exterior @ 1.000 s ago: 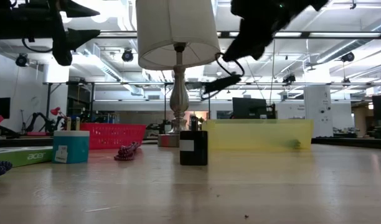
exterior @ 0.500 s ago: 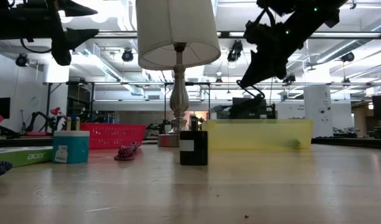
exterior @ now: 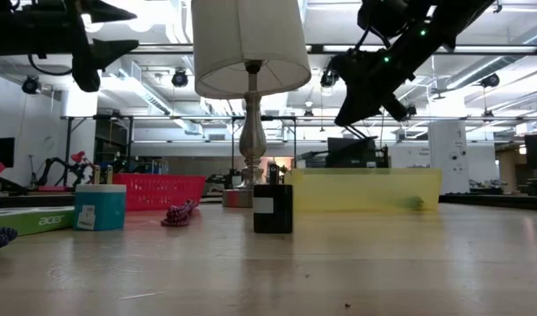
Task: Pick and place items into bin
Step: Put the black charger cable into the yellow bin
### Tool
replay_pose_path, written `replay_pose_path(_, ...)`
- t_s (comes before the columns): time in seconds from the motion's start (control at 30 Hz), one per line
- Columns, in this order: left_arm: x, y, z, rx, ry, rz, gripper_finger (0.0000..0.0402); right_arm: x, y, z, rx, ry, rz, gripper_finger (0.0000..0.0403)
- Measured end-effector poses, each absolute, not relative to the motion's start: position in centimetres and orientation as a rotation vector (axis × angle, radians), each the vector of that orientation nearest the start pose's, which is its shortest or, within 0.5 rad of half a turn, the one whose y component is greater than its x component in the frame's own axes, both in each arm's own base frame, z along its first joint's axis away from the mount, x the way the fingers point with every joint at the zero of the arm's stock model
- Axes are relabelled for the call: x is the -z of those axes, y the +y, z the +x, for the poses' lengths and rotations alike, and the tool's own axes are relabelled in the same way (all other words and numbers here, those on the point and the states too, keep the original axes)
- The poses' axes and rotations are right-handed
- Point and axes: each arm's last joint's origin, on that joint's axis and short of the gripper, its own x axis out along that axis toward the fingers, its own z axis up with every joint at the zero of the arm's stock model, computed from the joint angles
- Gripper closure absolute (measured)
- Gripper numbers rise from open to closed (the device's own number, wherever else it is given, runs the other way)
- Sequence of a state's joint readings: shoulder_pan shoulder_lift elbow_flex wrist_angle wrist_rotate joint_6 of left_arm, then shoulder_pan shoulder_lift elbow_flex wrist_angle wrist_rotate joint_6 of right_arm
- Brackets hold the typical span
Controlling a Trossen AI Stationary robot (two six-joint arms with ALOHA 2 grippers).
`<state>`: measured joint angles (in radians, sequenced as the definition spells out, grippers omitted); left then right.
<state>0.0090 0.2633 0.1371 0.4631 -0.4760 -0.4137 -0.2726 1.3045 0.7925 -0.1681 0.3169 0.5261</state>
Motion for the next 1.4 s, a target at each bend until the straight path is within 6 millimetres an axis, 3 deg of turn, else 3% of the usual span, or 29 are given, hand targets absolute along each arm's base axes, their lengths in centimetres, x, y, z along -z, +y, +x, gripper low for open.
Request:
replay_pose_path(0.27,-23.2,1.4,10.4,-0.406,-0.427,-0.48,0.0191,-22.7,-10.4,25.4,0.754,0.475,0.583,0.0394)
replay_pose_path(0.67,-23.2,1.4,10.3,-0.405,-0.432,-0.481,0.0191,-19.1,-13.8,25.3,0.857,0.572,0.703,0.0394)
replay_pose_path(1.4,-23.2,1.4,10.3,-0.405,-0.43,-0.48,0.0191,-18.4,-14.2,25.3,0.897,0.598,0.649,0.0394)
